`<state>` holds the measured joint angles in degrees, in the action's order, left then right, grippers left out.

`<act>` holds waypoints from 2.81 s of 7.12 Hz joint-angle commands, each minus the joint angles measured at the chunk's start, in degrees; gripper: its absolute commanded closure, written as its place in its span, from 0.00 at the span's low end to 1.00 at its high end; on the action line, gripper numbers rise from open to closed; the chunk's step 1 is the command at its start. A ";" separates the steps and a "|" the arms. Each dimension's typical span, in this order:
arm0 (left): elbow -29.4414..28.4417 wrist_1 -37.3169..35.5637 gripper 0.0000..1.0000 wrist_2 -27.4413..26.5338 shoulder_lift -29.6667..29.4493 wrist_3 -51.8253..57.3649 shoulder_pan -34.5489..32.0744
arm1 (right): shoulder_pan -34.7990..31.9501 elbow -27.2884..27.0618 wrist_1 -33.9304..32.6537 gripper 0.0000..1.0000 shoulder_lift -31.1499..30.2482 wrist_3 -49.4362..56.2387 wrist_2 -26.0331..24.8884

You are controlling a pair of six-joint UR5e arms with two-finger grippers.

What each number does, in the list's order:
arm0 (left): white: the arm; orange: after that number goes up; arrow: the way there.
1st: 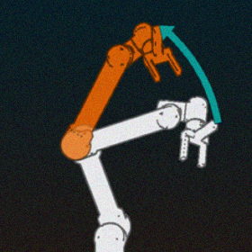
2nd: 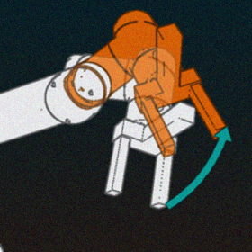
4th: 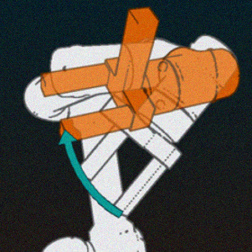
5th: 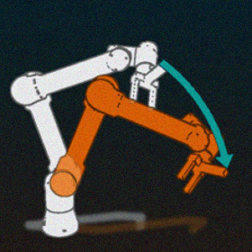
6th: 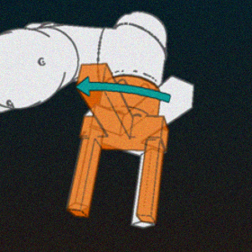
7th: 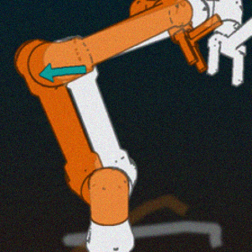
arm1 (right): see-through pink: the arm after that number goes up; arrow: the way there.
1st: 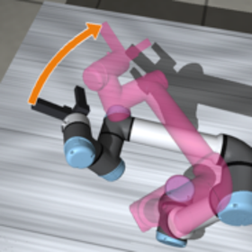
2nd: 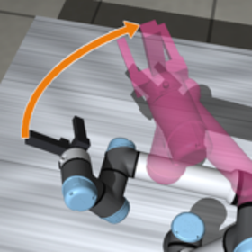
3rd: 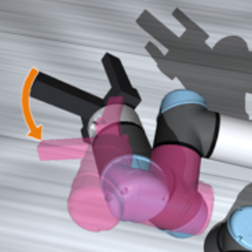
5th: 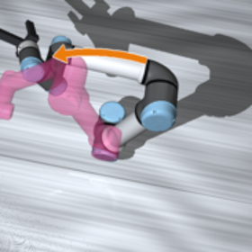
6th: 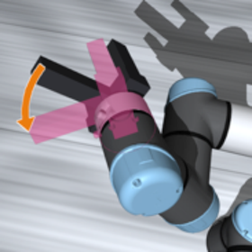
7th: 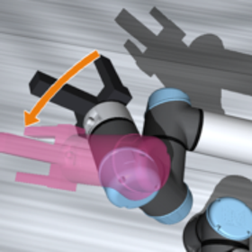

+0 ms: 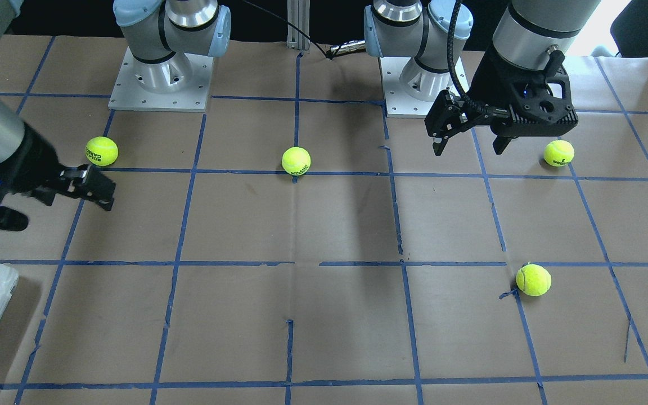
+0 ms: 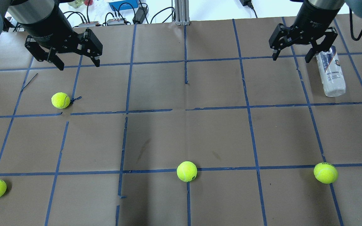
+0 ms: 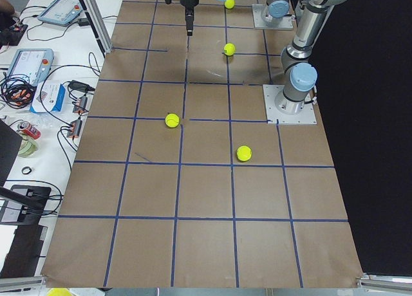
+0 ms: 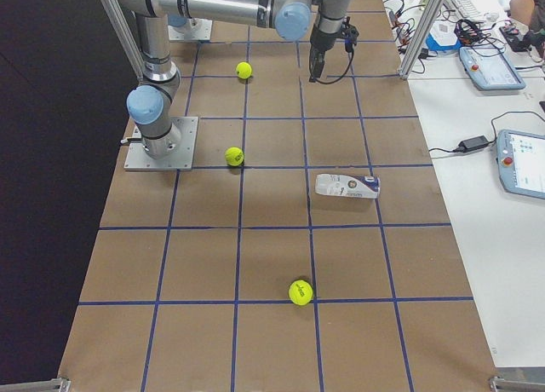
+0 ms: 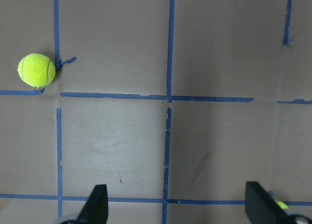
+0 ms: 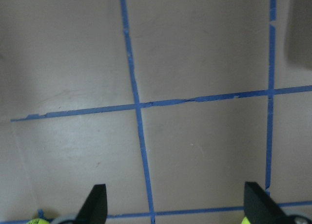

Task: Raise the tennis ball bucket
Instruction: 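Move the right gripper toward the upright Wilson tennis ball can, then lower the right gripper around the can and close on it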

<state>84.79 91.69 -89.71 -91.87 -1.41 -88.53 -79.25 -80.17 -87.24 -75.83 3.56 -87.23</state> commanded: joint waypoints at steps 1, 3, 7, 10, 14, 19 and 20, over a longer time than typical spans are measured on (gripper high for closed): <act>0.03 0.07 0.00 -0.03 0.03 0.00 -0.06 | 8.81 1.59 -5.97 0.00 7.15 6.85 -0.05; 0.03 -0.02 0.00 -0.03 0.03 0.00 -0.15 | 12.61 1.76 -8.89 0.00 11.83 8.92 -0.22; 0.03 -0.02 0.00 0.06 0.03 0.00 -0.06 | 13.59 0.80 -23.23 0.00 17.99 15.58 -5.76; 0.03 -0.02 0.00 0.06 0.03 0.00 -0.06 | 14.47 -0.43 -32.45 0.00 21.41 21.38 -6.02; 0.03 -0.02 0.00 -0.03 0.03 0.00 -0.06 | 17.46 -0.08 -33.44 0.00 24.50 22.28 -5.15; 0.03 -0.02 0.00 -0.03 0.03 0.00 -0.06 | 17.46 -1.57 -32.73 0.36 24.50 22.71 -3.04; 0.03 -0.02 0.00 -0.03 0.03 0.00 -0.06 | 17.46 -1.22 -32.99 0.36 24.16 23.07 -3.38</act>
<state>84.81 91.67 -89.74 -91.85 -1.41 -88.59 -61.79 -81.46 -120.10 -51.45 26.26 -90.35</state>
